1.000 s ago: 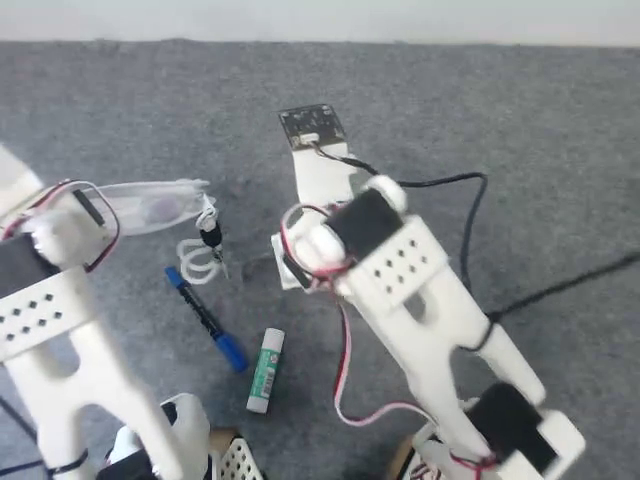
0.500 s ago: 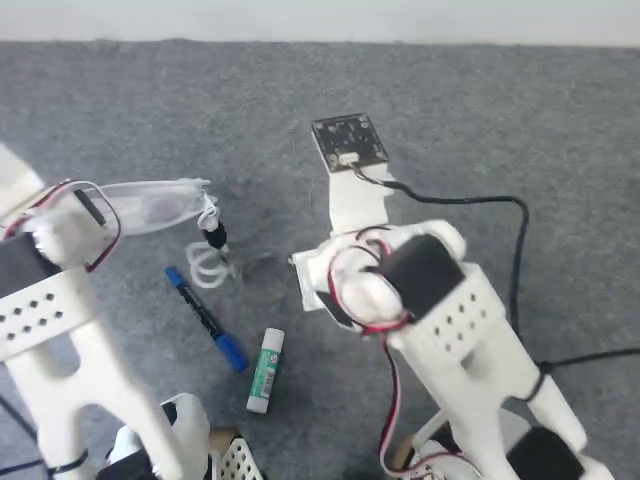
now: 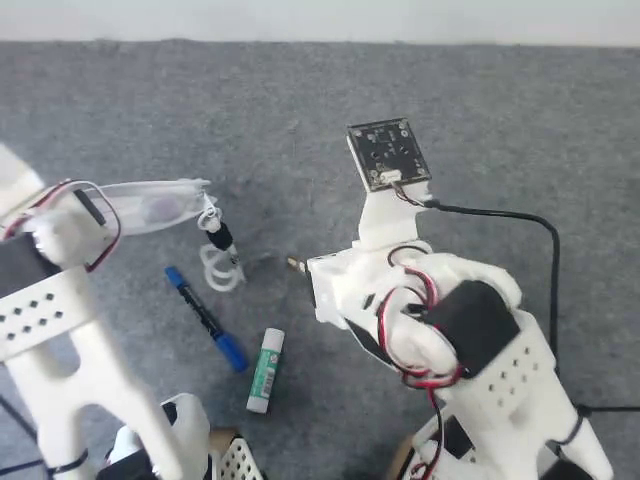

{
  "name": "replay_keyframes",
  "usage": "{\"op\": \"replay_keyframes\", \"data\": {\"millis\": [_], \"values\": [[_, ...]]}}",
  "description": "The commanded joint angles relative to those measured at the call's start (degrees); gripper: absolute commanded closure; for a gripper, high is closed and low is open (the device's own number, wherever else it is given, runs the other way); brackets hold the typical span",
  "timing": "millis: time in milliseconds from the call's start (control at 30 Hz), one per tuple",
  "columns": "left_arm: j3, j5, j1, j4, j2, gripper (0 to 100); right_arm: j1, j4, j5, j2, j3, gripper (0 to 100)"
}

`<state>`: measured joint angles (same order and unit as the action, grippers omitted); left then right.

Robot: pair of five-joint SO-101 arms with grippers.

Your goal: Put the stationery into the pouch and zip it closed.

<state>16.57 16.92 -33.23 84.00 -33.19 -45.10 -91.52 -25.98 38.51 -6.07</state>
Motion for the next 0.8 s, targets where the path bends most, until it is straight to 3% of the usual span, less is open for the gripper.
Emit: {"op": "replay_keyframes", "data": {"millis": [0, 233, 467, 767], "values": [[-0.5, -0.5, 0.3, -0.2, -3.3, 99, 0.4, 2.8, 0.3, 2.2, 0.5, 99.1], [-0.5, -0.5, 0.3, -0.2, -3.3, 99, 0.0, 4.8, 0.2, 2.2, 0.9, 99.1], [-0.4, -0.5, 0.3, -0.2, -3.3, 99, -7.9, 7.2, 0.2, 2.3, 0.9, 99.1], [-0.4, -0.6, 0.3, -0.1, -3.3, 99, -8.3, 13.5, 0.2, 5.6, 0.9, 99.1]]}}
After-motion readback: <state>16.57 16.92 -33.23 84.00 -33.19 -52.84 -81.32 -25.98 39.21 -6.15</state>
